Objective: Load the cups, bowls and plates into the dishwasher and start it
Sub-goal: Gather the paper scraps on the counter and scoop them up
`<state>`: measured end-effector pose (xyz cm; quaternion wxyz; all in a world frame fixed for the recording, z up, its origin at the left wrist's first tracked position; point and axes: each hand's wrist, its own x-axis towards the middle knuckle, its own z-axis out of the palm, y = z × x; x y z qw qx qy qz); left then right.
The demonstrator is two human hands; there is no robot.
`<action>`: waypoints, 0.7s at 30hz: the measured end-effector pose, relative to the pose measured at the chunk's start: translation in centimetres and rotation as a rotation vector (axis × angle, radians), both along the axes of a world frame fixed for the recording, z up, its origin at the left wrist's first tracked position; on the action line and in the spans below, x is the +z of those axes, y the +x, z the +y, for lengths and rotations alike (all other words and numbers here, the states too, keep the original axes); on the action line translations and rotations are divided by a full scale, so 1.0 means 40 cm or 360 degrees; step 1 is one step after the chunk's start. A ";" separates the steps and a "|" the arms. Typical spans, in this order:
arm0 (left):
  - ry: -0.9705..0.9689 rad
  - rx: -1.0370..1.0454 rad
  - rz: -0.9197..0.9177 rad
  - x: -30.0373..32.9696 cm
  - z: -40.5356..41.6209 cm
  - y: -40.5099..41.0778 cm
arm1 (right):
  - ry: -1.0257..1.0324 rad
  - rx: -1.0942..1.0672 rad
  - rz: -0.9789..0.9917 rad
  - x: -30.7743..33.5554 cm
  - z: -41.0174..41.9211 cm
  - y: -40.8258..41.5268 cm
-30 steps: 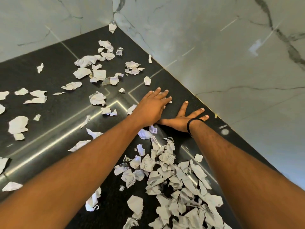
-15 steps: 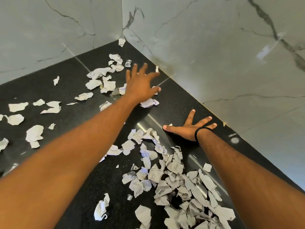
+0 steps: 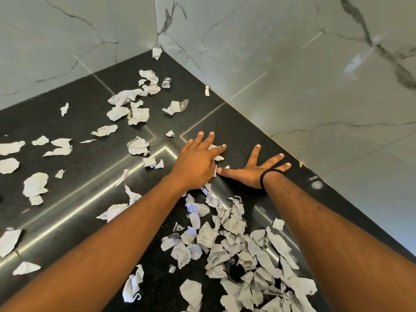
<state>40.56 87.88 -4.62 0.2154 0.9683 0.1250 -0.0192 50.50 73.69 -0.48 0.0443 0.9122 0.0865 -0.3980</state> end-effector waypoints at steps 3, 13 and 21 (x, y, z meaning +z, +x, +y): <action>-0.0220 0.0103 -0.0149 0.057 0.011 0.020 | 0.0006 0.0012 -0.0010 0.002 0.000 -0.002; -0.0036 0.0219 -0.0048 0.002 0.228 0.354 | 0.0004 -0.0012 0.0038 -0.002 0.001 0.008; 0.0178 0.0138 -0.0021 -0.034 0.114 0.261 | 0.0011 -0.0033 0.0064 0.009 0.001 0.010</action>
